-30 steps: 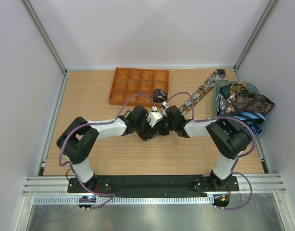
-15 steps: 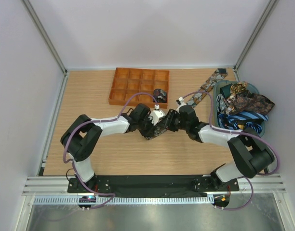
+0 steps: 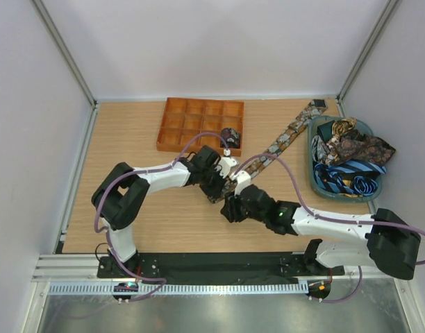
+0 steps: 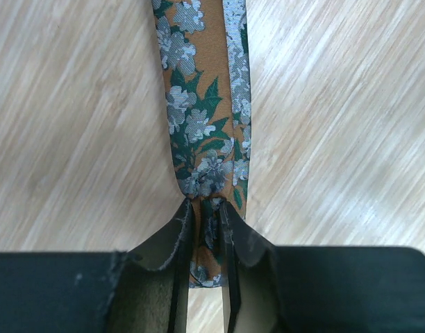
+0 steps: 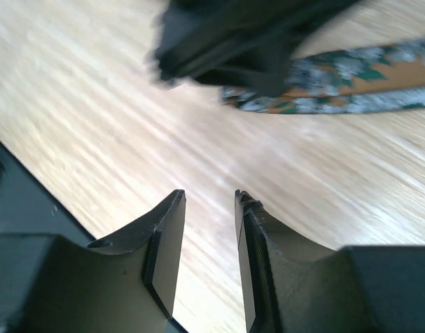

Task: Roll the ties
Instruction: Roll the tie

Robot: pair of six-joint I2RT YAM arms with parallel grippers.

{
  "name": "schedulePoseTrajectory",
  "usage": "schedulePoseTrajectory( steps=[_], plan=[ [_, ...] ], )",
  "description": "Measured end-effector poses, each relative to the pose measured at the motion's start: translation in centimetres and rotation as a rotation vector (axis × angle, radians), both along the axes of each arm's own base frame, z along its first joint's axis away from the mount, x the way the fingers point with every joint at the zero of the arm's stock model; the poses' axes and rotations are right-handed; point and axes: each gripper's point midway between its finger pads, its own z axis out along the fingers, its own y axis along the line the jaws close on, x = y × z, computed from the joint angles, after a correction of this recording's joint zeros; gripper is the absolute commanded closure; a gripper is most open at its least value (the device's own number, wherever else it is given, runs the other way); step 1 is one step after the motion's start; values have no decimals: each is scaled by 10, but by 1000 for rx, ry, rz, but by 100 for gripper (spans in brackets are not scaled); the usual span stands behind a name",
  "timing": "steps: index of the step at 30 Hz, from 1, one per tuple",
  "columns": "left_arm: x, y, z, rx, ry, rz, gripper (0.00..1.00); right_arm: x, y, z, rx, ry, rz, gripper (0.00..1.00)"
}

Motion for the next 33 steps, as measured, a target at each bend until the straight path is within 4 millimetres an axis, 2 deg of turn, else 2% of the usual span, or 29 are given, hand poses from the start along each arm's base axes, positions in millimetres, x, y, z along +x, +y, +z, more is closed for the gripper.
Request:
schedulePoseTrajectory(
  steps=[5,11,17,24,33],
  plan=[
    [-7,2,0,33,70,19,83,-22,23,3,-185,-158,128,57],
    [-16,3,0,66,130,29,82,-40,65,4,-434,-348,280,55],
    [-20,5,0,89,170,42,82,-28,94,-16,-711,-450,319,50],
    [-25,3,-1,112,239,63,81,-5,88,-37,-1040,-530,298,46],
    [-30,0,-1,121,300,67,82,7,78,-39,-1212,-580,283,44]
  ],
)
